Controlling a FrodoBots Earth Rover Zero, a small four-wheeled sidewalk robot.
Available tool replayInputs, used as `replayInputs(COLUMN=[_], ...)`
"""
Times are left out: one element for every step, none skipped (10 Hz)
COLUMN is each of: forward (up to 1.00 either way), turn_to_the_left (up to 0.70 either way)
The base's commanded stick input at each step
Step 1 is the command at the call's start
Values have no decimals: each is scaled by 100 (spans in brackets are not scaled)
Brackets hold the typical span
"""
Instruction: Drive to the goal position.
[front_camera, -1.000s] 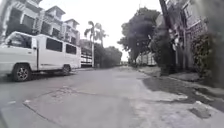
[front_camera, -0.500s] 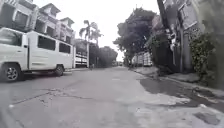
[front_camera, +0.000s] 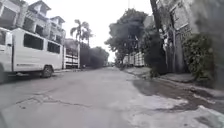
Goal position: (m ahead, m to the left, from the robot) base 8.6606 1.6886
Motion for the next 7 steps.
replayInputs(forward=[50, 50, 50, 50, 50, 50, 50], turn_to_the_left=[0, 0, 0, 0, 0, 0, 0])
